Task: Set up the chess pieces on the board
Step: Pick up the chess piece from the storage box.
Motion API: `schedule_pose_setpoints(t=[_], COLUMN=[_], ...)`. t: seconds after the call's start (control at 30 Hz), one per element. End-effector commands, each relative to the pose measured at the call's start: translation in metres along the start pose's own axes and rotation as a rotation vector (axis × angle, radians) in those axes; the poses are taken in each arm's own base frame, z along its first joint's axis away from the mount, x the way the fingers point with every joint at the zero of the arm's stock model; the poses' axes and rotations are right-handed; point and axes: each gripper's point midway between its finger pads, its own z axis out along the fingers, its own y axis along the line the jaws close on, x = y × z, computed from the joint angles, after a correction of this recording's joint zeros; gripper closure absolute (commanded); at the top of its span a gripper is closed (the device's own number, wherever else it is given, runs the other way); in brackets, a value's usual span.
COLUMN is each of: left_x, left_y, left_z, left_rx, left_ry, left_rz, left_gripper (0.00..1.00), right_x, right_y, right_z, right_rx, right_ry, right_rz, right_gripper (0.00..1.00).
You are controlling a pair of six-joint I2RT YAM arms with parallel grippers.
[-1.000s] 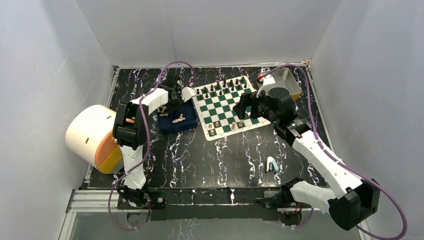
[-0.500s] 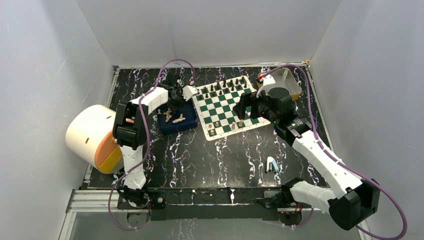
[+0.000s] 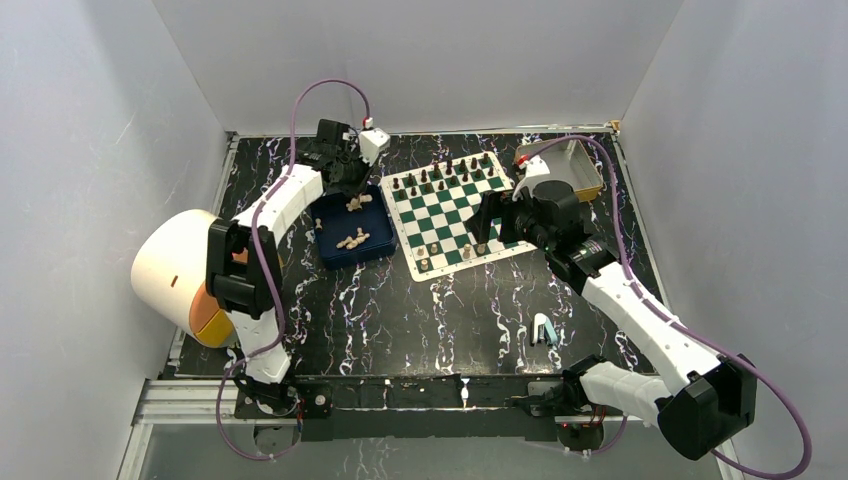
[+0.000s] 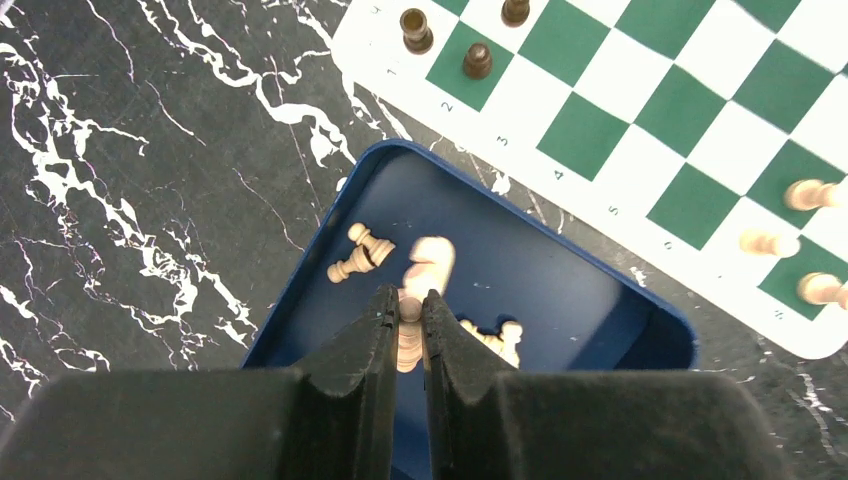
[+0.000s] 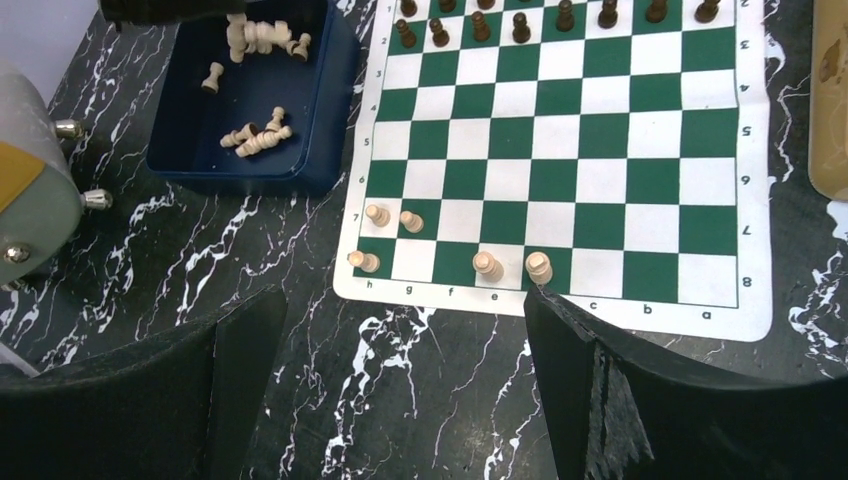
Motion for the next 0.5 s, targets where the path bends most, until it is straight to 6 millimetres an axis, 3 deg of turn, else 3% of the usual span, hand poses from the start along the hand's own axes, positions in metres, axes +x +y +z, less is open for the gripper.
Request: schedule_pose_setpoints(t=[0.0,0.23,0.47], left_x=[-0.042,-0.059,-0.072], left_y=[0.0,-0.005,-0.03], left_z=[-0.037,-0.065,-0.093], left_rx=[-0.022,-0.051,0.045], left_ry=[-0.143,-0.255,-0.369], left_rz=[-0.104,-0.278,-0.3], left_gripper=[1.0,1.0,1.0], right_x=[-0.009,-0.008,-0.011], right_y=[0.012,0.033,0.063], right_z=[0.002,0.014,0.025], right_rx=[-0.059,-0.173,-0.329], right_ry=[-0.034,-0.008,0.014], right_rz=[0.011,0.067,0.199], right_gripper=[0.01,0.04,0.1])
